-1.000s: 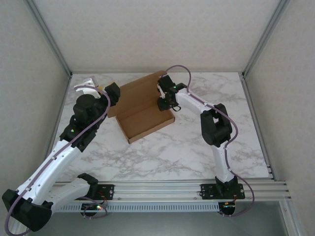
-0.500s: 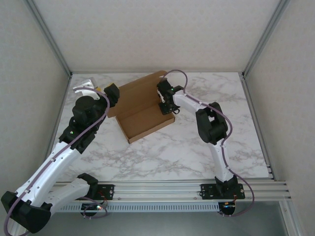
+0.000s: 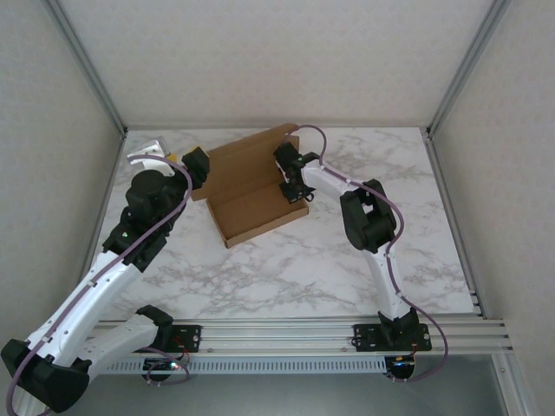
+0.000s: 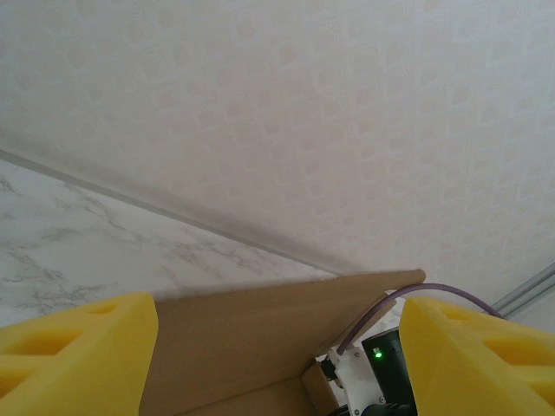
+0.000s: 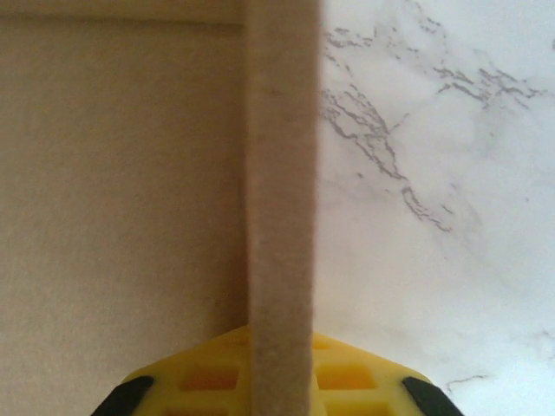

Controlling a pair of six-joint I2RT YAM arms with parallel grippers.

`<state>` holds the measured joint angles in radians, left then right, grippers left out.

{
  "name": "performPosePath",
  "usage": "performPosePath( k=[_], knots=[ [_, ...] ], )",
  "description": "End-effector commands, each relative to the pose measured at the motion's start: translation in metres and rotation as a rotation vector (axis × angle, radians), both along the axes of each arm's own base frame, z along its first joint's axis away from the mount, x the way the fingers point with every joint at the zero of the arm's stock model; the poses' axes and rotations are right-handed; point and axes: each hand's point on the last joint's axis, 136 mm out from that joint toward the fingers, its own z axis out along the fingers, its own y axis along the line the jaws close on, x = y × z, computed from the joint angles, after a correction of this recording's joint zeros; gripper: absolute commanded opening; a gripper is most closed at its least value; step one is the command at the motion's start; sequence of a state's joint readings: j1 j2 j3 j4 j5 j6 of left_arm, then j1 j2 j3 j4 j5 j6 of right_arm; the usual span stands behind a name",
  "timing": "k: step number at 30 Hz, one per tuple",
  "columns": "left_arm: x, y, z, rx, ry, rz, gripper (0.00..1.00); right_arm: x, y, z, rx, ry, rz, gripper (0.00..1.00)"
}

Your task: Fold the paper box

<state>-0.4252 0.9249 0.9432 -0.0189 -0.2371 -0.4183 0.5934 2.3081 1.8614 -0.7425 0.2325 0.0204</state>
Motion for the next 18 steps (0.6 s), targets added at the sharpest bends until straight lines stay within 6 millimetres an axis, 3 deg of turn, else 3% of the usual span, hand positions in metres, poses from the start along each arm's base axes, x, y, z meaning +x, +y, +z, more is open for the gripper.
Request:
performPosePath(
  k=[1, 6, 13, 18],
  knots=[
    [-0.004, 0.001, 0.004, 0.008, -0.027, 0.006, 0.74, 0.004, -0.015, 0.002, -0.153, -0.054, -0.003, 0.06],
    [-0.003, 0.0, 0.004, 0.006, -0.027, 0.004, 0.74, 0.006, -0.025, 0.012, -0.302, -0.113, 0.004, 0.01],
    [-0.002, -0.001, 0.001, 0.006, -0.022, 0.003, 0.74, -0.003, -0.026, 0.003, -0.284, -0.082, -0.007, 0.08],
    [-0.001, -0.001, -0.003, 0.002, -0.014, 0.001, 0.74, -0.005, -0.032, 0.002, -0.307, -0.085, -0.024, 0.07]
  ],
)
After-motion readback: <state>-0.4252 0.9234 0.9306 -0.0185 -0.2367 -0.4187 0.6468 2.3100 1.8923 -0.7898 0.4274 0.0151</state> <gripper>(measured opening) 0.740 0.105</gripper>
